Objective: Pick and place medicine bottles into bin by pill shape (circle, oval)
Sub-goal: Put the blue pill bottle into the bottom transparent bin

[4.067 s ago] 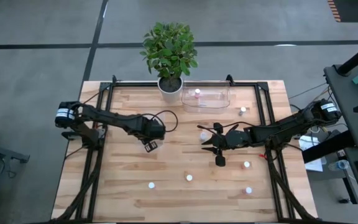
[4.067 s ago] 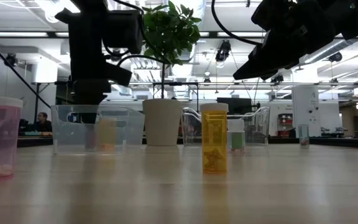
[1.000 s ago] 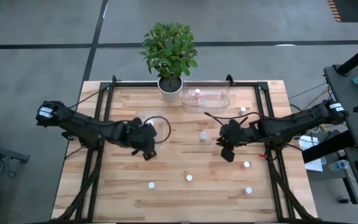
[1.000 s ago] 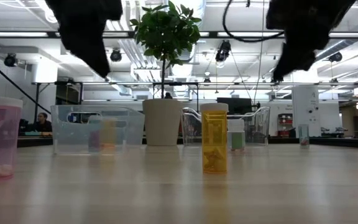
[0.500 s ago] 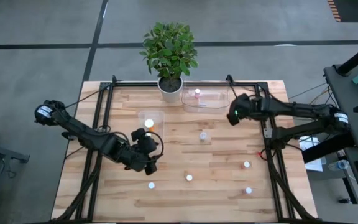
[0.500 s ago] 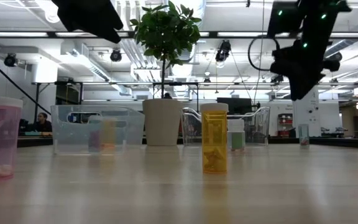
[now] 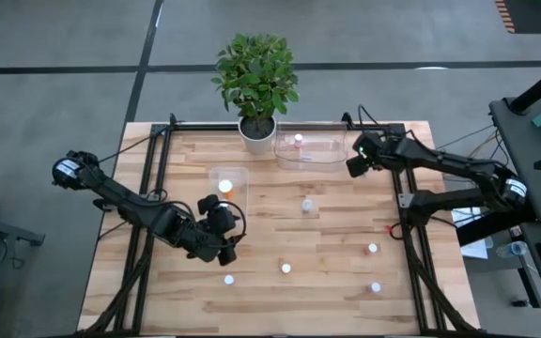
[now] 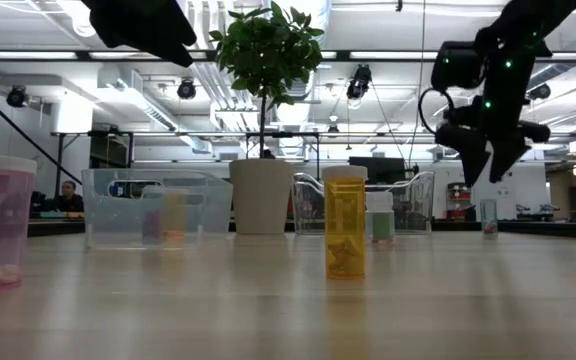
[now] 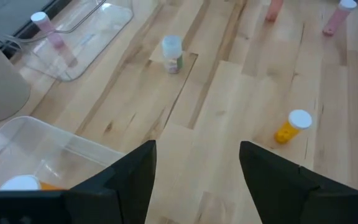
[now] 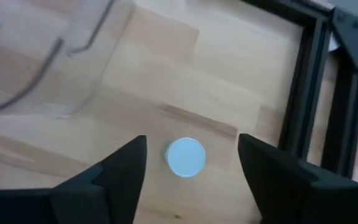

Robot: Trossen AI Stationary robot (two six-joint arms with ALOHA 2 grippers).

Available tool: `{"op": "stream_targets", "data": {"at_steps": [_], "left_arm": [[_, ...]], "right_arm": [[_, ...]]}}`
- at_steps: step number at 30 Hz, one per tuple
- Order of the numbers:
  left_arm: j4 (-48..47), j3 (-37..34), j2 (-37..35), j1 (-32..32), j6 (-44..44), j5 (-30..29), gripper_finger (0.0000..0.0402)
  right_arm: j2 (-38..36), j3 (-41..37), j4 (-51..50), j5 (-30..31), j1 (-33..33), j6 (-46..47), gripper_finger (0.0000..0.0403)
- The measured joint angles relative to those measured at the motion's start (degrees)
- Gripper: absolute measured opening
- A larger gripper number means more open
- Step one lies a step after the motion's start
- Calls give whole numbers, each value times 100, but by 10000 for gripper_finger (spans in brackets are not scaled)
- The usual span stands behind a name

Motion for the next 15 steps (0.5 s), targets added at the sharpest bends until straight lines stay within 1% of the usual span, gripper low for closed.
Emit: {"op": "stream_targets", "data": {"at_steps": [3,7,15], "left_arm": [[0,0,0,0,0,0,215],[2,-4,0,0,0,0,215],[7,-4,0,0,0,-13,215]], "right_arm": [[0,-216,161,1,0,104,263],[0,-449,507,4,-52,152,267],[0,-938,1116,5,-197,154,252]]}}
